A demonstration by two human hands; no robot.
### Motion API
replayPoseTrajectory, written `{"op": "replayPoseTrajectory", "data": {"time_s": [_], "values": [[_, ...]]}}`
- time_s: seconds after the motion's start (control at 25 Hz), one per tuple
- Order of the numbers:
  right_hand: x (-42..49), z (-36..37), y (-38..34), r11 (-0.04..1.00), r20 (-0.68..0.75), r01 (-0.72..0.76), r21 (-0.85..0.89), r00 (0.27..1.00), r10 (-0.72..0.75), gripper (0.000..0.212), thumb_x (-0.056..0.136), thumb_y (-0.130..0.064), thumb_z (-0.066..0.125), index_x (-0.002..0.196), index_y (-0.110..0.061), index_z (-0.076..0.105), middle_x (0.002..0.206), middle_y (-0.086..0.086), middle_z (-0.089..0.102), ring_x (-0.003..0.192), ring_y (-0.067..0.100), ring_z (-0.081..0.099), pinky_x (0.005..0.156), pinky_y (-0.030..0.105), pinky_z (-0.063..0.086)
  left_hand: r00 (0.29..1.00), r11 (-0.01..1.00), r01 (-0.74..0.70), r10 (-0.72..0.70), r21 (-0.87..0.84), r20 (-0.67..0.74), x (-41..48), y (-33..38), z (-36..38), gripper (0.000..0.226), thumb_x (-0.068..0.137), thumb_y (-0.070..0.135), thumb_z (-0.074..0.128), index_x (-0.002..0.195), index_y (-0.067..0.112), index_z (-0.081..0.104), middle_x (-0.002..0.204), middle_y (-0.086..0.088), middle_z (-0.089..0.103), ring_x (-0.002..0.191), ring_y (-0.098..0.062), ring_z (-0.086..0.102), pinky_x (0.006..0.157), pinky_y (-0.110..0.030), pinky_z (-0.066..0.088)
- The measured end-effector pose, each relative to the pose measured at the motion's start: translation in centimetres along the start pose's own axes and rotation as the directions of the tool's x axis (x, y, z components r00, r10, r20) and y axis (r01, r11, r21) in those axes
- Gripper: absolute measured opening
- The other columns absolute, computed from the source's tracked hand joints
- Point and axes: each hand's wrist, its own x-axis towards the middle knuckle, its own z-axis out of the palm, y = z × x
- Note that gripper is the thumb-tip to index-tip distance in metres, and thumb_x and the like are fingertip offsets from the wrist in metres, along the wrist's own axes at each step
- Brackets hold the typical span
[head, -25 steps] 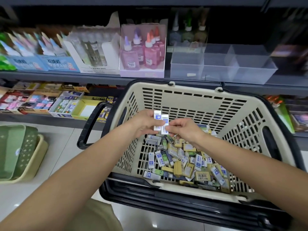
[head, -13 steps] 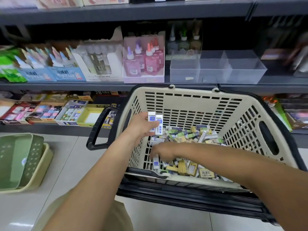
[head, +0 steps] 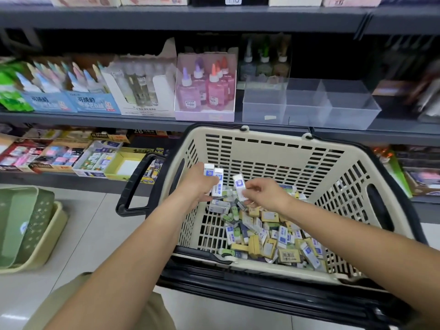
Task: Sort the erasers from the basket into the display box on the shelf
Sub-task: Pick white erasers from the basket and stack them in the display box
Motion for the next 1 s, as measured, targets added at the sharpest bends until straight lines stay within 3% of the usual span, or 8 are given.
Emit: {"op": "replayPoseTrajectory", "data": {"time_s": [0.08, 0.24, 0.4, 0.48, 0.64, 0.8, 1.0], "values": [[-2.1, -1.2, -0.8, 0.962, -0.06, -0.013, 0.273, 0.998, 0.03, 0.009, 0.088, -0.01, 0.062, 0.097, -0.01, 0.059, 0.085, 0.004, 0.066, 0.064, 0.006, 0.068, 0.055, 0.014, 0.052, 0.999, 1.0, 0.001, 0.0, -0.028, 0.033, -0.5, 0.2, 0.7, 0.022, 0.091, 0.006, 0.056, 0.111, 0.013, 0.05, 0.101, -0.005, 0.06, 0.086, -0.018, 0.063, 0.058, -0.028, 0.057], [-5.0, -1.2, -2.6, 0.913, -0.164, 0.055, 0.405, 0.986, 0.013, 0.01, 0.083, -0.01, 0.067, 0.091, -0.012, 0.061, 0.083, 0.004, 0.069, 0.062, 0.008, 0.068, 0.051, 0.014, 0.05, 0.99, 0.996, -0.037, 0.047, -0.077, 0.13, -2.7, 1.0, 2.6, 0.023, 0.09, 0.002, 0.057, 0.111, 0.01, 0.053, 0.099, -0.009, 0.066, 0.081, -0.02, 0.067, 0.062, -0.03, 0.059], [-7.0, -1.5, -4.1, 0.892, -0.204, 0.098, 0.441, 0.979, -0.007, 0.004, 0.083, -0.007, 0.067, 0.084, -0.008, 0.064, 0.075, 0.004, 0.068, 0.055, 0.005, 0.066, 0.05, 0.014, 0.051, 0.944, 0.888, 0.095, 0.063, -0.45, 0.323, -5.0, 1.1, 2.8, 0.02, 0.088, -0.005, 0.052, 0.105, 0.006, 0.056, 0.087, -0.012, 0.068, 0.072, -0.02, 0.068, 0.059, -0.028, 0.058], [-8.2, -1.8, -4.7, 0.904, -0.18, 0.085, 0.418, 0.984, -0.009, 0.005, 0.08, -0.009, 0.069, 0.081, -0.008, 0.064, 0.07, 0.004, 0.068, 0.054, 0.005, 0.065, 0.05, 0.015, 0.05, 0.914, 0.843, 0.135, 0.097, -0.521, 0.393, -5.9, 0.9, 2.6, 0.017, 0.087, -0.001, 0.057, 0.102, 0.006, 0.059, 0.085, -0.01, 0.069, 0.072, -0.019, 0.068, 0.061, -0.026, 0.057], [-10.5, -1.9, -5.2, 0.969, -0.202, 0.079, 0.233, 0.979, -0.031, 0.017, 0.076, -0.018, 0.074, 0.087, -0.008, 0.064, 0.067, 0.003, 0.065, 0.051, 0.006, 0.059, 0.047, 0.017, 0.046, 0.91, 0.84, 0.1, 0.14, -0.534, 0.391, -7.4, 0.4, 3.1, 0.017, 0.084, 0.002, 0.063, 0.099, 0.009, 0.058, 0.082, -0.007, 0.069, 0.073, -0.018, 0.066, 0.067, -0.028, 0.055], [-11.6, -3.2, -4.5, 0.982, -0.291, 0.176, 0.071, 0.945, -0.149, 0.043, 0.077, -0.012, 0.073, 0.115, -0.023, 0.055, 0.078, 0.004, 0.061, 0.063, 0.012, 0.061, 0.058, 0.028, 0.052, 0.9, 0.864, 0.068, 0.163, -0.499, 0.405, -7.8, 0.8, 4.9, 0.021, 0.083, 0.001, 0.063, 0.103, 0.009, 0.062, 0.086, -0.006, 0.072, 0.078, -0.017, 0.067, 0.07, -0.028, 0.056], [-11.4, -6.0, -2.8, 0.935, -0.371, 0.193, 0.296, 0.926, -0.074, 0.018, 0.084, -0.008, 0.065, 0.102, -0.006, 0.063, 0.08, 0.003, 0.067, 0.059, 0.006, 0.063, 0.053, 0.019, 0.051, 0.909, 0.878, 0.088, 0.123, -0.471, 0.399, -7.2, 2.1, 8.0, 0.032, 0.087, 0.004, 0.061, 0.118, 0.007, 0.056, 0.094, -0.01, 0.069, 0.086, -0.021, 0.066, 0.067, -0.026, 0.054]]}}
